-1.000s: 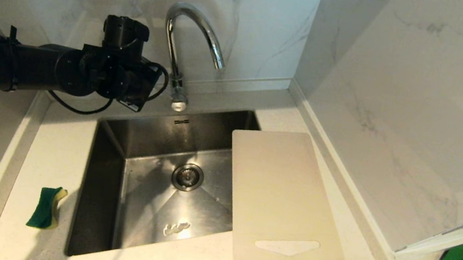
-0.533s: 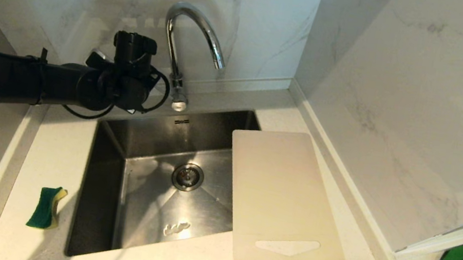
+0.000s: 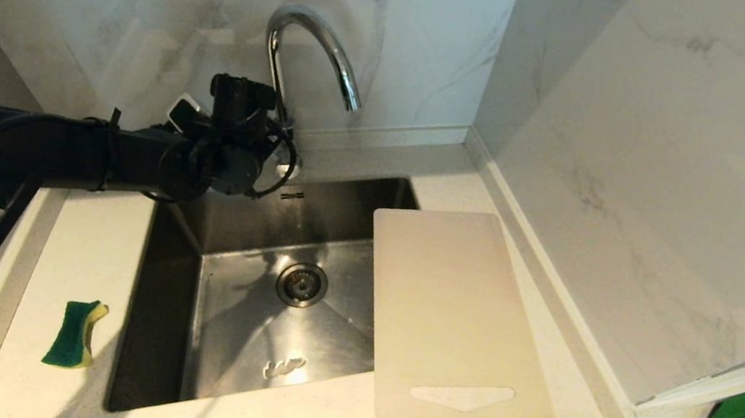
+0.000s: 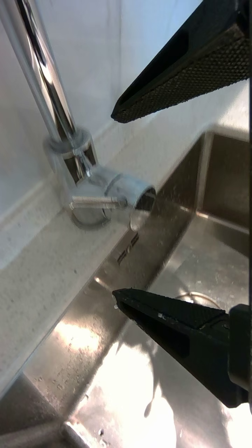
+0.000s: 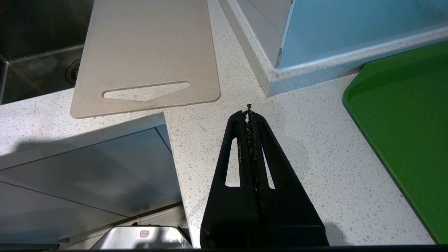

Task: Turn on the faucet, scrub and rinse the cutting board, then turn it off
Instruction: Turn on the tap

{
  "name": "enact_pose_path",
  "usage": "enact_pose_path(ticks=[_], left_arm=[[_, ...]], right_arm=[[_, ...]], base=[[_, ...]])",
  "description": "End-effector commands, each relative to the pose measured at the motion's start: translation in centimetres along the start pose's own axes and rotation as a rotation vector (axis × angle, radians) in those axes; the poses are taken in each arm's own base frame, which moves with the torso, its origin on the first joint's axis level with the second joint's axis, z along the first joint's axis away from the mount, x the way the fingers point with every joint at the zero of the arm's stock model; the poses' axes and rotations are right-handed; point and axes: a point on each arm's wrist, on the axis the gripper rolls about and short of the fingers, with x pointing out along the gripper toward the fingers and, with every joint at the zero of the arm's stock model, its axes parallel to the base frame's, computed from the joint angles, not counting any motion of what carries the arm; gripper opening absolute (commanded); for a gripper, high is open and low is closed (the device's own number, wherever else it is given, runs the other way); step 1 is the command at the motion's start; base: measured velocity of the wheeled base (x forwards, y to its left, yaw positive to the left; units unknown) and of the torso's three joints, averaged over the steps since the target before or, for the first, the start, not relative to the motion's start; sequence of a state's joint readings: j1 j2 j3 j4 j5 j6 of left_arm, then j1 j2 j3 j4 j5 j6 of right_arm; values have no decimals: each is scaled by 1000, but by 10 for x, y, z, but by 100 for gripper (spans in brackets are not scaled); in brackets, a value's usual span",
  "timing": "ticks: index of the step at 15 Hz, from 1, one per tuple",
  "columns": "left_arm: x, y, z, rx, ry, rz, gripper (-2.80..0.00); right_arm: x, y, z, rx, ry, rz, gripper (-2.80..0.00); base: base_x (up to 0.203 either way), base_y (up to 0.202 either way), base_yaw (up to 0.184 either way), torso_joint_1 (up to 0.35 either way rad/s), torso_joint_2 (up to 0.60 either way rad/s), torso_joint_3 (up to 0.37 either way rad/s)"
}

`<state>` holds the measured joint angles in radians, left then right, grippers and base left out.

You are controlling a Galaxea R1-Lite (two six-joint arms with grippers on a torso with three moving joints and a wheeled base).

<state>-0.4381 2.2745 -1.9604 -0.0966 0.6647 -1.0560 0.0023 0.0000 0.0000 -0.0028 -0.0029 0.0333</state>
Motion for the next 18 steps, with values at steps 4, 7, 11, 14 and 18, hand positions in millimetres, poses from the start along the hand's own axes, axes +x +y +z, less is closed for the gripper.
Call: enact_pose_path(ticks=[4,7,11,14,18], left_arm=[[27,22,-13,11,18,31,0],[28,23,-14,15,16,25,0],[37,31,-20,29,27,27,0],[40,33,-16,25,32,24,0],[44,36,-15,28,42,25,0]], right_arm=[[0,0,0,0,3,0,-280],[0,0,0,0,3,0,-280],[0,0,0,0,2,-1,-280],[0,0,0,0,3,0,-280],[0,0,0,0,3,0,-280]], base=[[0,0,0,0,0,0],[0,0,0,0,0,0],[0,0,0,0,0,0],[0,0,0,0,0,0],[0,0,0,0,0,0]])
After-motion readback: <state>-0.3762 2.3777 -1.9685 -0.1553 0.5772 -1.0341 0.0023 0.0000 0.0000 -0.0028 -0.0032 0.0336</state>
